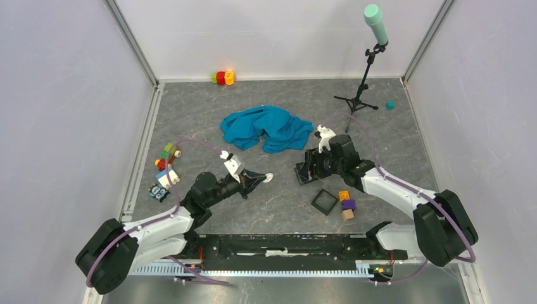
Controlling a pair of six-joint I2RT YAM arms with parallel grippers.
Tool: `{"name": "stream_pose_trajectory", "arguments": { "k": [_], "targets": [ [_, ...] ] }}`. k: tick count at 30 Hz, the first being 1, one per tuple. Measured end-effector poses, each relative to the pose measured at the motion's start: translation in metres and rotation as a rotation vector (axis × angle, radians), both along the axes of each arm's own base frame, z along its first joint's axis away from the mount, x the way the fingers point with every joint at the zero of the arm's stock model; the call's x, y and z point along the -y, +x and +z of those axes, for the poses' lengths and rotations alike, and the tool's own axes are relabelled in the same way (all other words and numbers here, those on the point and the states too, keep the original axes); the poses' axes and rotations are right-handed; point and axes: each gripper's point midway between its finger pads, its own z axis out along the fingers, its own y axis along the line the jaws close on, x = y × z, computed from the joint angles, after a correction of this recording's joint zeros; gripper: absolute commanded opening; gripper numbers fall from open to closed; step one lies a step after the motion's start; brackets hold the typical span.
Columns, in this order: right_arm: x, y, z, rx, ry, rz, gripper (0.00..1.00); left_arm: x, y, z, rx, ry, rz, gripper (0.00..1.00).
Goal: Remove the brooch from the garment
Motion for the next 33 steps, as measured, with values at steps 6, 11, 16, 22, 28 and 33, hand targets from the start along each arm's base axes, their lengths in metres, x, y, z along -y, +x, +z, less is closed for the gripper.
{"name": "stream_pose_trajectory", "arguments": {
  "k": [6,11,16,22,28,33],
  "targets": [
    [-0.036,-0.014,0.01,-0.055,0.21,0.093,0.69,0.009,-0.008,-0.024,0.017,0.095,-0.055,0.02],
    [-0.052,-0.031,0.0,-0.165,0.313,0.137,0.69,0.016,-0.015,-0.031,0.135,0.187,-0.094,0.03],
    [-0.06,-0.038,0.003,-0.212,0.365,0.174,0.7,0.017,-0.012,-0.032,0.283,0.273,-0.082,0.02],
    [-0.066,-0.047,0.007,-0.239,0.401,0.229,0.7,0.014,-0.004,-0.044,0.422,0.408,-0.082,0.02],
    [-0.07,-0.051,0.002,-0.291,0.412,0.265,0.68,0.02,-0.002,-0.032,0.578,0.431,-0.097,0.02],
    [-0.073,-0.05,0.007,-0.301,0.425,0.286,0.68,0.026,-0.011,-0.029,0.668,0.421,-0.146,0.02]
  ]
}}
